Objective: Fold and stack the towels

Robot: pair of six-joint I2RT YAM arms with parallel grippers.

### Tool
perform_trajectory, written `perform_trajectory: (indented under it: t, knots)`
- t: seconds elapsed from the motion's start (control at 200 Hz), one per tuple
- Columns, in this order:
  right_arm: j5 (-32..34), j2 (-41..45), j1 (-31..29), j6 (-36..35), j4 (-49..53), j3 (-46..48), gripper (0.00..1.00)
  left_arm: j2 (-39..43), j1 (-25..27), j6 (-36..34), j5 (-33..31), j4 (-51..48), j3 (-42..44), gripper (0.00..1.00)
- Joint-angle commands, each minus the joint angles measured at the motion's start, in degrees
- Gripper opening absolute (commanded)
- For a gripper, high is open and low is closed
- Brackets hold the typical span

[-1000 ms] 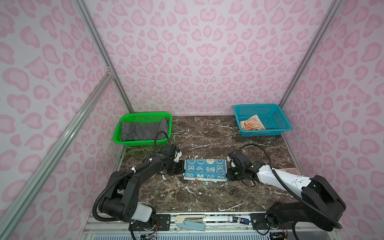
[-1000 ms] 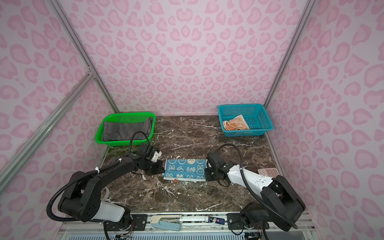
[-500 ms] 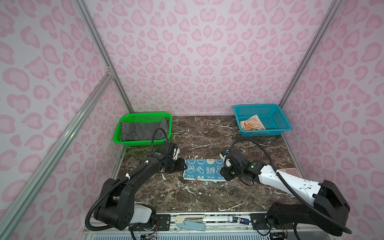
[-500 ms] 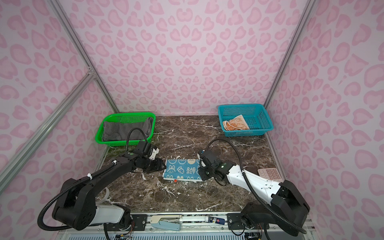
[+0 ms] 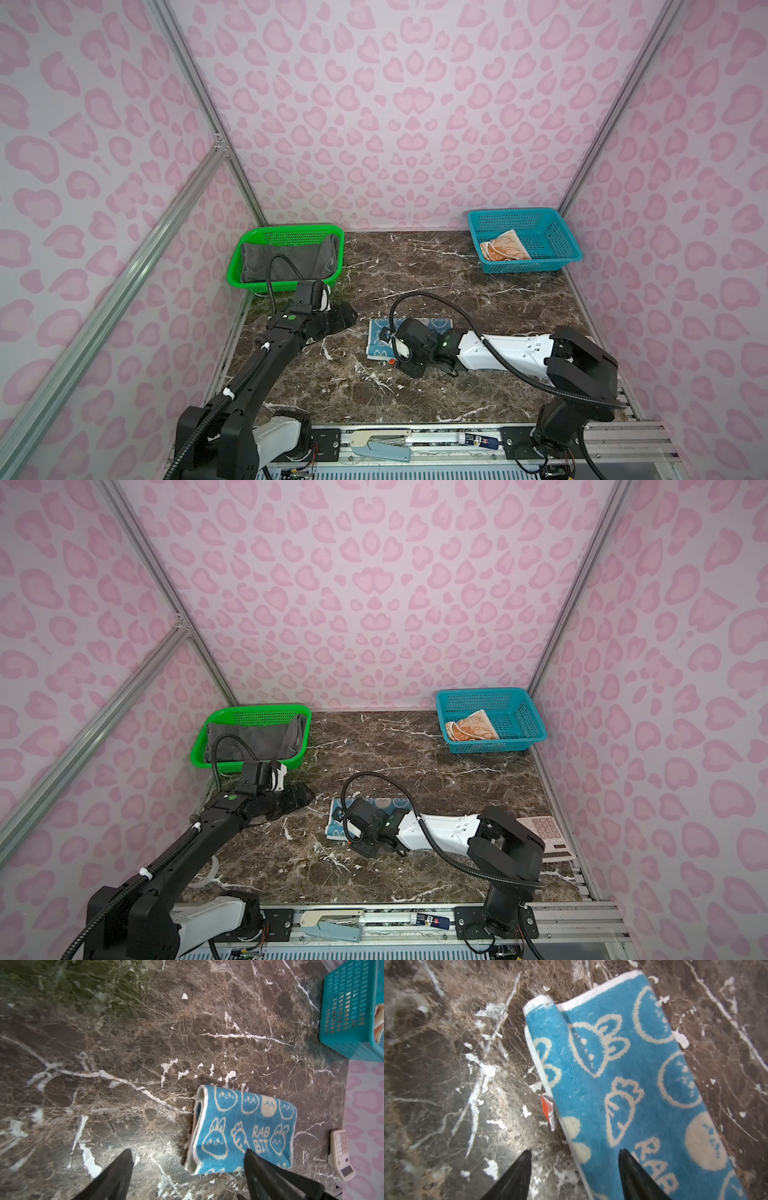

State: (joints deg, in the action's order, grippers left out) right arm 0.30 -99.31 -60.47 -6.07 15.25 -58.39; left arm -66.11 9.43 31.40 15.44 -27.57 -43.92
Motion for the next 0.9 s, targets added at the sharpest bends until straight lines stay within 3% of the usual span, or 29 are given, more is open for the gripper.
perform_trajectory:
  t: [0.0, 0.205, 0.345, 0.44, 0.585, 0.63, 0.895]
  knots:
    - [1.56, -3.35, -0.09, -2.87, -1.83, -2.13, 0.68, 1.62, -1.98, 1.91, 0.70, 1.98, 0.98, 0.95]
    - [2.50, -9.88, 0.12, -3.15, 0.05, -5.98, 0.64, 2.23, -4.96, 2.08, 2.38, 1.74, 1.99, 1.00]
    - [1.87, -11.67, 1.19, -2.42, 0.83, -5.95, 0.55, 1.04, -5.35, 1.92, 3.60, 1.80, 2.17, 0.99]
    - [-0.09, -11.57, 2.49, -2.20, -0.30, -4.53, 0.40, -1.32, -5.35, 2.37, 3.13, 0.98, 2.18, 0.99]
    - [-7.20, -9.20, 5.19, -0.72, -5.82, -1.42, 0.13, -4.81, -4.19, 6.66, 9.57, 8.11, 5.38, 1.00]
    - [-9.54, -8.28, 5.88, -0.16, -7.73, -0.66, 0.00, -5.66, -3.04, 8.38, 10.62, 10.90, 6.33, 1.00]
    - [-16.98, -4.95, 8.67, 3.15, -17.07, 3.08, 0.00, -13.57, 4.86, 17.04, 14.36, 23.36, 7.35, 1.00]
